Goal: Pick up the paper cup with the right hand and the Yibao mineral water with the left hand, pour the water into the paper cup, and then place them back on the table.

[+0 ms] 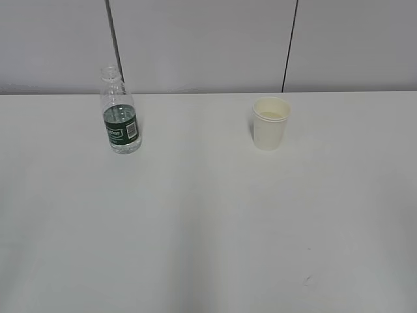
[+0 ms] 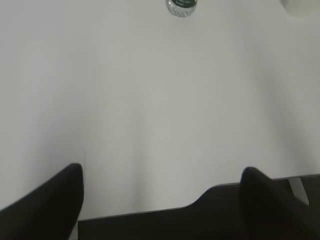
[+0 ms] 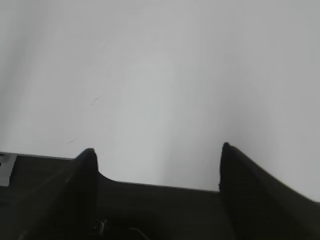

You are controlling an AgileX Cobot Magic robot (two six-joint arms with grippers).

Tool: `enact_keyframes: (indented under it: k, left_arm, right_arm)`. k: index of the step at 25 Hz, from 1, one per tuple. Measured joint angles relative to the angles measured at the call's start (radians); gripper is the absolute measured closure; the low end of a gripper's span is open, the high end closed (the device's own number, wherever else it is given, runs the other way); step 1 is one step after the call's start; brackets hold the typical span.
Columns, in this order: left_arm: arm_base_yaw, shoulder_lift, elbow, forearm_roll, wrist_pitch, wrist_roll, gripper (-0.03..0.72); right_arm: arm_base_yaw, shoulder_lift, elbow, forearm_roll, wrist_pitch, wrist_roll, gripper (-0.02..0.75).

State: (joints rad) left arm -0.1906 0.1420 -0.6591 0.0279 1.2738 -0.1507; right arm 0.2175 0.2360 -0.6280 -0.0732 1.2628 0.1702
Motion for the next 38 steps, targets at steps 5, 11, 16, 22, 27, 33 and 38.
enact_keyframes:
  k: [5,11,16,22,27,33,38]
  left_arm:
    - [0.000,-0.130,0.066,0.001,-0.003,0.015,0.112]
    - [0.000,-0.160,0.100,-0.001,-0.045,0.058,0.113]
    - [0.000,-0.161,0.136,0.006,-0.152,0.096,0.113]
    - [0.000,-0.161,0.148,0.010,-0.159,0.113,0.113]
    - [0.000,-0.162,0.148,0.011,-0.160,0.114,0.113]
    - [0.000,-0.162,0.148,0.011,-0.160,0.114,0.113]
    - [0.000,-0.162,0.148,-0.012,-0.160,0.114,0.113]
  right_arm:
    - [0.000,-0.160,0.063,0.000,-0.019,-0.016,0.153]
    - [0.000,-0.255,0.115,0.000,-0.067,-0.026,0.153]
    - [0.000,-0.254,0.138,0.000,-0.099,-0.036,0.153]
    - [0.000,-0.254,0.138,0.000,-0.106,-0.038,0.153]
    - [0.000,-0.254,0.140,-0.012,-0.108,-0.040,0.153]
    - [0.000,-0.254,0.140,-0.046,-0.110,-0.042,0.153]
    - [0.000,-0.254,0.140,-0.046,-0.110,-0.044,0.153]
